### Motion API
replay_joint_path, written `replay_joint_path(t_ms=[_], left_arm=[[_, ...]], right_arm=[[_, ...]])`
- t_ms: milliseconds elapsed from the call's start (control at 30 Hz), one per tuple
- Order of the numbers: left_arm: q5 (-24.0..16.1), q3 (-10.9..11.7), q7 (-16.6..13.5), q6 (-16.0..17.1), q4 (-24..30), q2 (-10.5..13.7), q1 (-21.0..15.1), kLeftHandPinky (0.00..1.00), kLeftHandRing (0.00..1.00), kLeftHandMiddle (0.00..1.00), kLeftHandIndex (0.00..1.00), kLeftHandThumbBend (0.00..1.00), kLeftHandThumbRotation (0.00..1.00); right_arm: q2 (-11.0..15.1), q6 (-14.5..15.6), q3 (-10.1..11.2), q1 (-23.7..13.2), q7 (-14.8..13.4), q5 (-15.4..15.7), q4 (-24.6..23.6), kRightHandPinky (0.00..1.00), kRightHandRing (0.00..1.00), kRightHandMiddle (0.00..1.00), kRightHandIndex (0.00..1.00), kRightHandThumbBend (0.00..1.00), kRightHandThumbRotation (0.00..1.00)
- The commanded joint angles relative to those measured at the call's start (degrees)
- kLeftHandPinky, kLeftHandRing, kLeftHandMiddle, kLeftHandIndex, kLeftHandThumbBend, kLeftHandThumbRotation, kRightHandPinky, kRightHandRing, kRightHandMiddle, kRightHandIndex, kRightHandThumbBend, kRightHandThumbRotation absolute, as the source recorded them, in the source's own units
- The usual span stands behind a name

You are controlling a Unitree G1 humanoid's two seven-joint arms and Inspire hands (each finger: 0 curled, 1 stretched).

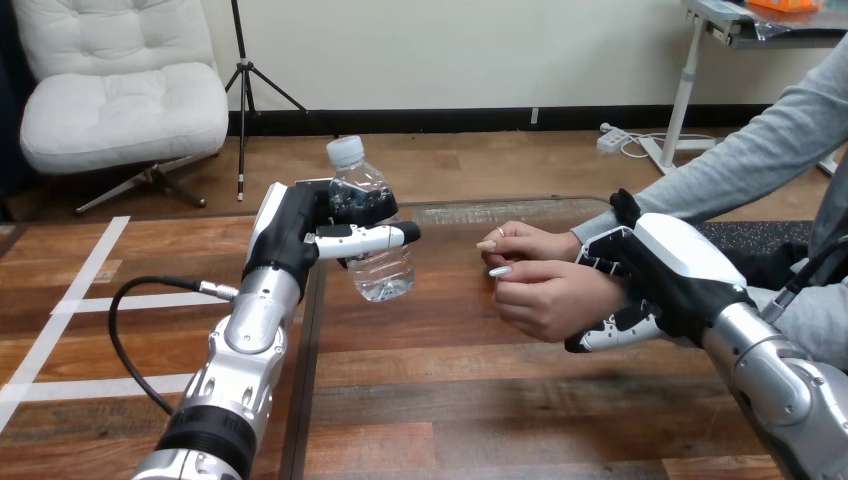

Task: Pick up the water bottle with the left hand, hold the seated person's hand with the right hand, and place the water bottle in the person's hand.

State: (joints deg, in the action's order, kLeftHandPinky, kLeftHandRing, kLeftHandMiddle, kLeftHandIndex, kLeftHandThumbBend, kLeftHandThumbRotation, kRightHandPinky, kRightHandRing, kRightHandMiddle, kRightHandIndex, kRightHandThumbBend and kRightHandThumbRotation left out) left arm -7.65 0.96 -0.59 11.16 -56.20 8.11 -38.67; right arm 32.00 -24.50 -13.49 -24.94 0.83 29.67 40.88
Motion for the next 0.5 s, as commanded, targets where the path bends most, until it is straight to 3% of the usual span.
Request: replay_joint_path(t_ms=[0,467], left_arm=[[-0.1,-0.3,-0.5,1.4,2.5,0.4,-5.5,0.26,0.32,0.38,0.41,0.74,0.00],[0.1,-0.6,-0.1,1.7,1.9,0.0,-5.9,0.27,0.33,0.38,0.40,0.73,0.00]], right_arm=[[-1.5,0.7,0.0,-5.0,0.3,-0.3,-3.2,0.38,0.42,0.46,0.46,0.78,0.00],[-2.1,-0.3,-0.2,-5.6,-0.2,-0.1,-2.6,0.37,0.41,0.46,0.45,0.77,0.00]])
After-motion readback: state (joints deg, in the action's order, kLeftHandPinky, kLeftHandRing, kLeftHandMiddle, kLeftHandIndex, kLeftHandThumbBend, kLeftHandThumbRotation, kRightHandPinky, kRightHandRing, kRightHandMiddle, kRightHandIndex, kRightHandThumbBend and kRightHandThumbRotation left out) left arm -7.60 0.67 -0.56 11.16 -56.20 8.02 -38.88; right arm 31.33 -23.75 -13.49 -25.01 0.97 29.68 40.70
